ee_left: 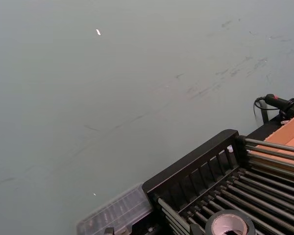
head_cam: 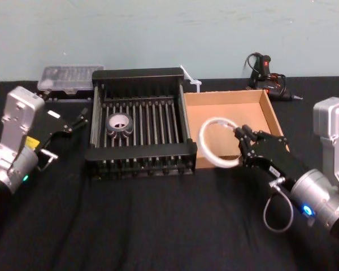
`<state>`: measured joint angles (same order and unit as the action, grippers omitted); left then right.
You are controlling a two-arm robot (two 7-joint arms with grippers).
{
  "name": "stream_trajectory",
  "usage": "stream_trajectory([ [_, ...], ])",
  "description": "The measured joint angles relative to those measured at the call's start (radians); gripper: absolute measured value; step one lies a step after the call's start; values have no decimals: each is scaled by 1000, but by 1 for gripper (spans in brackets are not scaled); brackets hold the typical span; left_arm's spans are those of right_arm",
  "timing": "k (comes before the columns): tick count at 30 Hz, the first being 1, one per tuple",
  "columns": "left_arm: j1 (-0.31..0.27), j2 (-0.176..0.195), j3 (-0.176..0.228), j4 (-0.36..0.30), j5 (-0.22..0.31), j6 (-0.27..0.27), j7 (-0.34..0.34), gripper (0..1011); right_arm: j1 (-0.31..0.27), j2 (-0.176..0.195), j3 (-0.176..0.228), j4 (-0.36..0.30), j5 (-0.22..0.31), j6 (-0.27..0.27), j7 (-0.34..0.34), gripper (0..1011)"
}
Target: Pick up the white tape and place it into the black box , Pick up the silver tape and place it into the brown box.
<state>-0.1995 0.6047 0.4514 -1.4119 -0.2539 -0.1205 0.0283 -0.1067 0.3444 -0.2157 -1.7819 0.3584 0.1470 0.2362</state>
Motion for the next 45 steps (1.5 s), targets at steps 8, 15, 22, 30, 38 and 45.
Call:
stream_trajectory([
  [8,0,0,0,0,0,0,0,1001,72,-17,11,74,5,35,-21,95],
  [15,0,0,0,0,0,0,0,1001,142,-33,11,163,-2,47,-28,95],
  [22,0,0,0,0,0,0,0,1001,216,-49,0,250,-33,53,-35,95],
  [30,0,0,0,0,0,0,0,1001,282,-73,-9,336,-68,53,-39,95],
  [38,0,0,0,0,0,0,0,1001,331,-92,-11,404,-95,51,-37,95],
  [45,0,0,0,0,0,0,0,1001,368,-105,-17,457,-120,50,-30,95],
])
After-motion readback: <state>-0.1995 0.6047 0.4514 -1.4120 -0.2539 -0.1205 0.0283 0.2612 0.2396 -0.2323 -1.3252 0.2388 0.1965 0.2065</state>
